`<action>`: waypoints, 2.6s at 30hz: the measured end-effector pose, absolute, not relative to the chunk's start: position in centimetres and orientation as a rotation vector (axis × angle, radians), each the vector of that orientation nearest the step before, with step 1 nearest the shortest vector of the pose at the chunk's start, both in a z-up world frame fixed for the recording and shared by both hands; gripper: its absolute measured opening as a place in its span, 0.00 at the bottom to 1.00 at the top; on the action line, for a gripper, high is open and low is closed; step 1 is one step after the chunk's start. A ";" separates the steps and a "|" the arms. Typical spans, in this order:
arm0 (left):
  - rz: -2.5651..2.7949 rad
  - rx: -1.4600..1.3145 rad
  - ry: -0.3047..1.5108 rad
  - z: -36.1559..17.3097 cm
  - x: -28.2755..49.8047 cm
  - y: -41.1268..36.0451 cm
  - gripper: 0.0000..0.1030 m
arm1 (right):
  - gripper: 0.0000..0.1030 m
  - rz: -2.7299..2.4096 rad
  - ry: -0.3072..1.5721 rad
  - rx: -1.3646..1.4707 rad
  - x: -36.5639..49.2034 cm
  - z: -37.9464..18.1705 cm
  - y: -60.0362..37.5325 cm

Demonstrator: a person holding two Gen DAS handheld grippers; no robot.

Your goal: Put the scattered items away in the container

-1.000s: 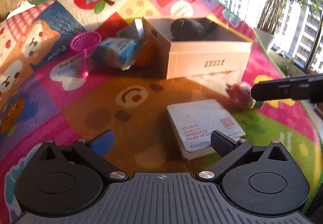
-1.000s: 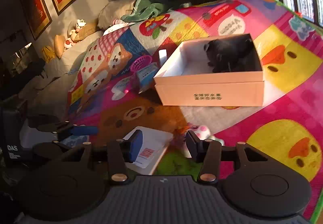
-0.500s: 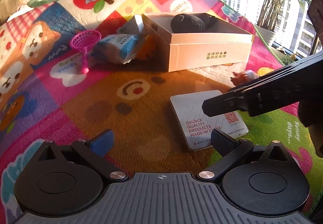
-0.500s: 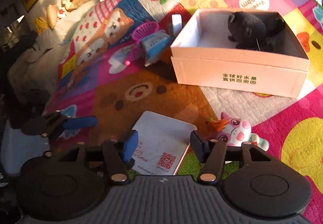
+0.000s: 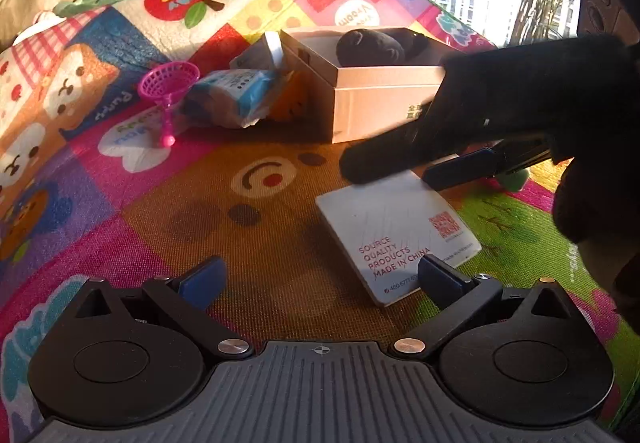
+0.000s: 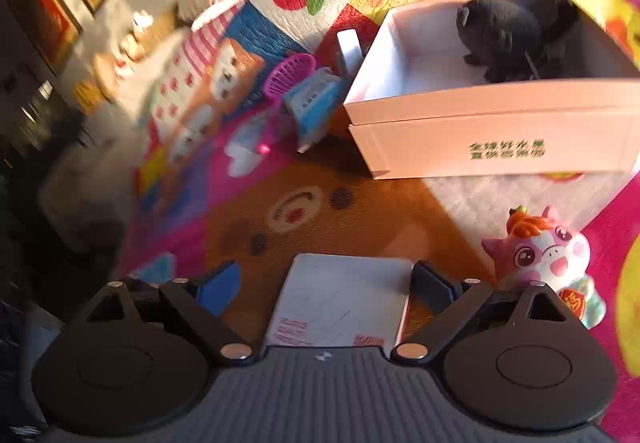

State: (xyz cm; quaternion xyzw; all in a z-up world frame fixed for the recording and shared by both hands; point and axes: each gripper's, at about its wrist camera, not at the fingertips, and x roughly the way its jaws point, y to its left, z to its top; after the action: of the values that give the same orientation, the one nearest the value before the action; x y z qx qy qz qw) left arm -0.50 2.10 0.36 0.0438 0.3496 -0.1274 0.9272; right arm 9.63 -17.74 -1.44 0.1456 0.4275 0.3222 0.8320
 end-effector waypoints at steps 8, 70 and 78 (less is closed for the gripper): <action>-0.305 0.111 0.721 0.4 -0.7 1.5 1.00 | 0.91 0.767 0.891 0.460 9.4 -0.7 -19.9; -0.287 0.145 0.735 0.3 1.1 -0.6 0.85 | 0.56 0.419 0.655 -0.282 3.8 -2.0 -22.2; -0.301 0.168 0.690 0.7 -0.1 -0.9 0.82 | 0.48 0.436 0.665 -0.242 4.6 -2.1 -22.3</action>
State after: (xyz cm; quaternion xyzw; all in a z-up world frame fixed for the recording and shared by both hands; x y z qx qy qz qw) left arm -0.14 -0.95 0.70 0.0819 0.3364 -0.1466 0.9266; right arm 4.61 -22.25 -2.08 -0.1174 0.3231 0.2116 0.9149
